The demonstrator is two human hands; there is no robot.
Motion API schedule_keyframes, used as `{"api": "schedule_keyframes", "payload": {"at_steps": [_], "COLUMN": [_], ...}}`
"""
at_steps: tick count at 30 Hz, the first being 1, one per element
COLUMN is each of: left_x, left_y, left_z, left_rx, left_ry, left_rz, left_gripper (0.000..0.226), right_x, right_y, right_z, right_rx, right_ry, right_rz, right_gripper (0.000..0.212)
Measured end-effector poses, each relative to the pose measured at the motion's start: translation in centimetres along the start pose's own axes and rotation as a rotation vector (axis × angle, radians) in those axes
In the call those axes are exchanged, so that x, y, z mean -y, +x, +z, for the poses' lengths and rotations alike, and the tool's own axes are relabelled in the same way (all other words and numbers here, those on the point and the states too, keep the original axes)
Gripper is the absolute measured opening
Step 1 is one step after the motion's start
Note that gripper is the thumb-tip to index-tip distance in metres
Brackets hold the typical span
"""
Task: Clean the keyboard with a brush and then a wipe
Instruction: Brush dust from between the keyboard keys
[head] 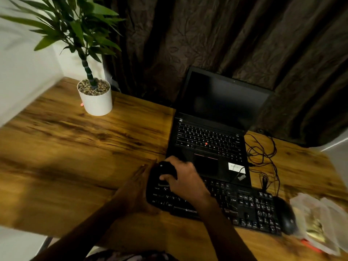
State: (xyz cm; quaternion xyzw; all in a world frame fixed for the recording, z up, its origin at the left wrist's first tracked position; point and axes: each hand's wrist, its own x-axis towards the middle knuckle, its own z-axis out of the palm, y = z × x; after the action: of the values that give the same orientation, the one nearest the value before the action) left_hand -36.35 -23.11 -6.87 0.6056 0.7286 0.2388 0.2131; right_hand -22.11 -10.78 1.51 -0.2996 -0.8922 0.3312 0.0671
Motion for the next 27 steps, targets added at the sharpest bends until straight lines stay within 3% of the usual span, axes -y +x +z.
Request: {"api": "schedule_keyframes", "payload": {"at_steps": [3, 10, 19, 27], "left_x": [-0.2, -0.6, -0.3, -0.7], "left_y": [-0.1, -0.1, 0.0, -0.1], "left_z": [-0.3, -0.7, -0.3, -0.6], "left_rx": [-0.002, 0.005, 0.010, 0.040], "left_ry": [-0.006, -0.091, -0.094, -0.153], "left_rz": [0.024, 0.005, -0.026, -0.094], "left_gripper": [0.138, 0.148, 0.150, 0.153], "right_x": [0.4, -2.3, -1.3, -5.6], "right_y": [0.0, -1.4, -1.2, -3.8], "right_z": [1.3, -1.9, 0.1, -4.5], "right_rx": [-0.021, -0.036, -0.083, -0.020], "right_ry": [0.048, -0.004, 0.103, 0.011], "right_rz": [-0.026, 0.067, -0.006, 0.107], "right_gripper": [0.031, 0.034, 0.030, 0.027]}}
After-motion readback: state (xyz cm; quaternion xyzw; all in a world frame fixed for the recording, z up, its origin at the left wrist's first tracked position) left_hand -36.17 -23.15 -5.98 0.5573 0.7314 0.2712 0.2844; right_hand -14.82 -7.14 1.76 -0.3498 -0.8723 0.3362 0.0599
